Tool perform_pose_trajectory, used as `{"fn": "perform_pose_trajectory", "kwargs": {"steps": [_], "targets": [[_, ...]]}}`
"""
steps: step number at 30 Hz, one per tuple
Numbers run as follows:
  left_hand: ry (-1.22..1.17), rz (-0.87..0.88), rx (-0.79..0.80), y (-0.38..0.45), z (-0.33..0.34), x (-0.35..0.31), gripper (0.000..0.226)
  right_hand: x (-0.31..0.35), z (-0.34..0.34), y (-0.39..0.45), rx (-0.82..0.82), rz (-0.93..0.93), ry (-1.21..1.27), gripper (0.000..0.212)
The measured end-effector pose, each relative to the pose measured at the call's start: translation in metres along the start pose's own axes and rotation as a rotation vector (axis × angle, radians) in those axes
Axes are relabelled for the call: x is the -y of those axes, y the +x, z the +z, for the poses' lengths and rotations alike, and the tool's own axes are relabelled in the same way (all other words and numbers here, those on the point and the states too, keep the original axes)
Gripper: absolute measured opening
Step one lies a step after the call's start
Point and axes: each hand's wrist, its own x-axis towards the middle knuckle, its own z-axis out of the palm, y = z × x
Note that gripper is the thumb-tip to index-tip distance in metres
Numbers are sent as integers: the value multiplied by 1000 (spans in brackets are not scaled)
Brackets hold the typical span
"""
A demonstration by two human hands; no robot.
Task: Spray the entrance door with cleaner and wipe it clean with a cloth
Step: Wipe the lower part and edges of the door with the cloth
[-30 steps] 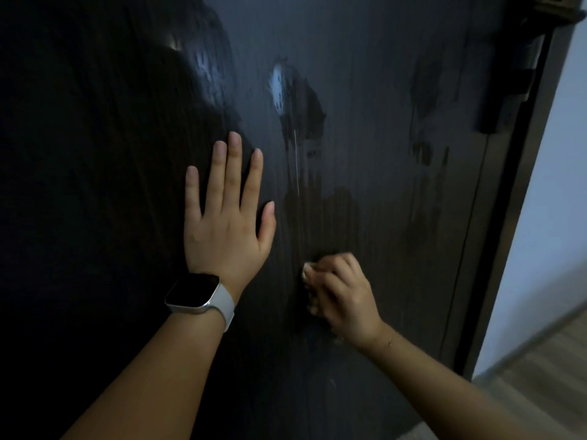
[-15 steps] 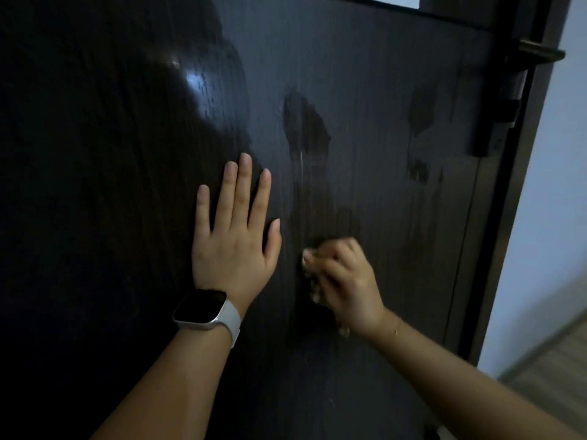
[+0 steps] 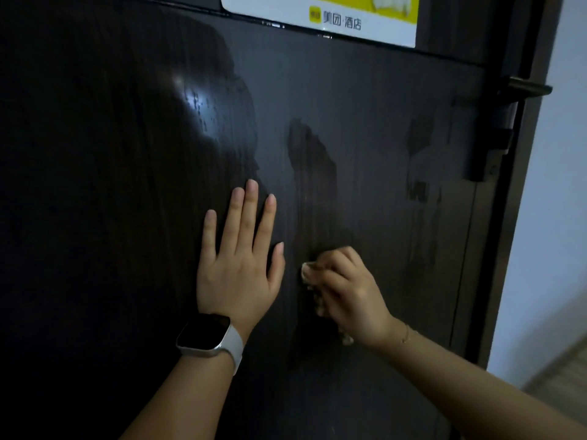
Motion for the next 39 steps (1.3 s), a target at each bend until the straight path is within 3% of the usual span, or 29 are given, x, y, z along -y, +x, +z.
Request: {"fn": "perform_pose_trajectory", "kwargs": {"steps": [2, 6, 8, 14, 18, 21, 23, 25, 27, 31, 33, 34, 36, 39], "targets": [[1, -1, 6, 1, -1, 0, 64, -3, -10, 26, -11, -4, -4, 17], [-9, -7, 12, 2, -2, 1, 65, -14, -36, 115, -321, 203, 43, 13], [-16, -7, 15, 3, -2, 1, 64, -14, -36, 124, -388, 261, 69, 12], [-30, -42, 63, 5, -10, -1, 63, -2, -15, 44, -167, 110, 11, 4], [-61, -44, 124, 11, -29, -1, 59, -18, -27, 57, -150, 120, 10, 10], [-94, -1, 80, 26, -47, 15, 55, -44, -44, 91, -421, 401, 115, 18], [-76, 24, 3, 45, -57, 35, 54, -50, -46, 108, -623, 605, 232, 11], [-55, 0, -75, 69, -64, 57, 53, -34, -31, 117, -708, 654, 240, 6], [-55, -37, -103, 88, -65, 72, 52, -2, -10, 113, -637, 502, 219, 10], [-5, -40, -70, 94, -52, 80, 54, 47, 20, 85, -191, -56, 142, 29], [34, -29, -56, 91, -47, 80, 55, 36, 19, 78, -34, -199, 93, 36], [46, -27, -58, 91, -46, 80, 55, 23, 14, 80, -52, -202, 63, 33], [56, -26, -70, 91, -45, 80, 55, -10, -7, 91, -254, -21, 51, 14], [59, -16, -81, 91, -42, 80, 56, -59, -42, 120, -644, 462, 50, 9]]}}
